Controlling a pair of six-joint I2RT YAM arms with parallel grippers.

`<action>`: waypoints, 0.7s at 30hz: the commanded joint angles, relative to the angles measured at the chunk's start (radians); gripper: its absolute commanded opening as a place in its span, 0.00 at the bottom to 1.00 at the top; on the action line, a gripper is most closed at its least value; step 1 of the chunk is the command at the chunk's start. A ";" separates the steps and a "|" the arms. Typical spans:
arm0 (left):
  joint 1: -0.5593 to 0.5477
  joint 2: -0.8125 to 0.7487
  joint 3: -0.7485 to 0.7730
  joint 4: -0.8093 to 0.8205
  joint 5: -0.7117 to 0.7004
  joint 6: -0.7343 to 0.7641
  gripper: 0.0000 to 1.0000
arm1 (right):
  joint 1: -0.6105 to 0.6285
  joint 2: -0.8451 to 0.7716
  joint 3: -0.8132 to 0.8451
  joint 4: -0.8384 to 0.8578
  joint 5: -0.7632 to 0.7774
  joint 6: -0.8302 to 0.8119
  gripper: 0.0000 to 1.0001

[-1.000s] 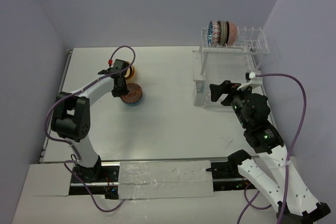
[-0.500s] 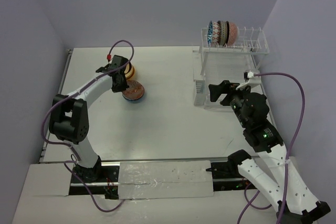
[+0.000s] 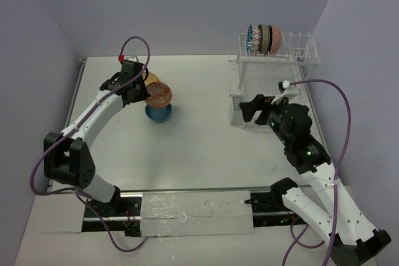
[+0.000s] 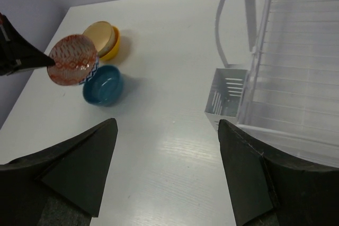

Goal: Load the bowls into the dish rack

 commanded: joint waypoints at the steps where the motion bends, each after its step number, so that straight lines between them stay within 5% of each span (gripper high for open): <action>1: -0.001 -0.097 -0.018 0.111 0.046 0.014 0.00 | 0.012 0.071 0.053 0.079 -0.113 0.051 0.84; 21: -0.003 -0.393 -0.233 0.313 0.182 0.092 0.00 | 0.379 0.829 0.657 0.004 0.044 0.218 0.80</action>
